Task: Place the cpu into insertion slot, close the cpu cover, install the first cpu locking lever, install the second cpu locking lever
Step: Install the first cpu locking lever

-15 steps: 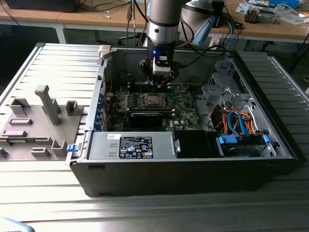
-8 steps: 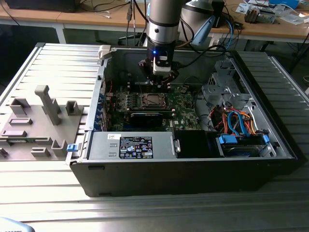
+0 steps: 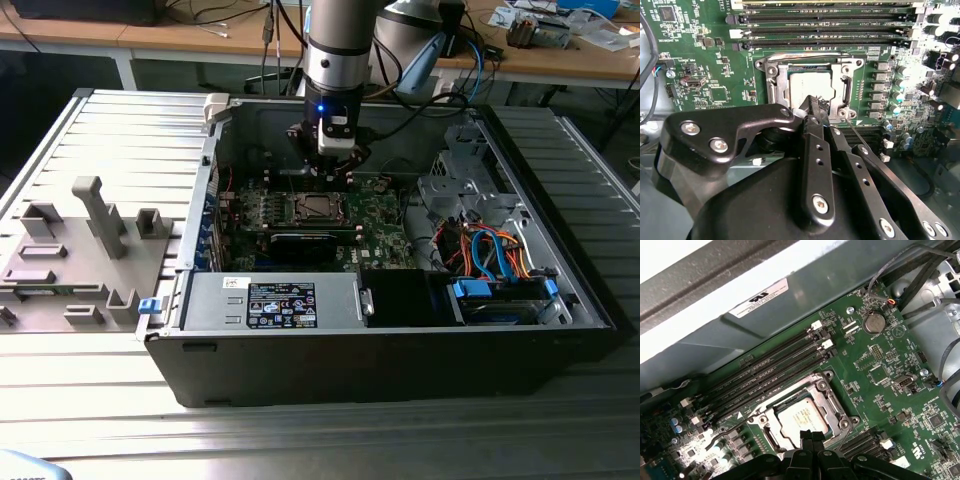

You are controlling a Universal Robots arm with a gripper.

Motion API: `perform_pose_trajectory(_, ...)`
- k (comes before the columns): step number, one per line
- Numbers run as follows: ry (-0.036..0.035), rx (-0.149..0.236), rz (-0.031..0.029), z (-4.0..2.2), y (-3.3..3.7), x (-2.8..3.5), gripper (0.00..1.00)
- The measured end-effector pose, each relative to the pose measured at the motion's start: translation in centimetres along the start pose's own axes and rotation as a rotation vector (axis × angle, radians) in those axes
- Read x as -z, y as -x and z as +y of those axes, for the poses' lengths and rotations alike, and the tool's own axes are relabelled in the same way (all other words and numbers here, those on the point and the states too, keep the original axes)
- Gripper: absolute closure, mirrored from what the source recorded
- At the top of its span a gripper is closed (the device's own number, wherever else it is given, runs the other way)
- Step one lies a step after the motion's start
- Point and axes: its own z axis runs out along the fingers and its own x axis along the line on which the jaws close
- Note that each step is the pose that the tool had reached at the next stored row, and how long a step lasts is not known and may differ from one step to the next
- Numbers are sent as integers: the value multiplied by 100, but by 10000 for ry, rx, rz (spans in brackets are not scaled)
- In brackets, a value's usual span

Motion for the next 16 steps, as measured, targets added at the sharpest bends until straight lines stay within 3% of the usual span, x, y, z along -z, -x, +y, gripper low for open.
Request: perform_pose_trajectory(16, 1, 249, -10, 0, 0, 0, 89)
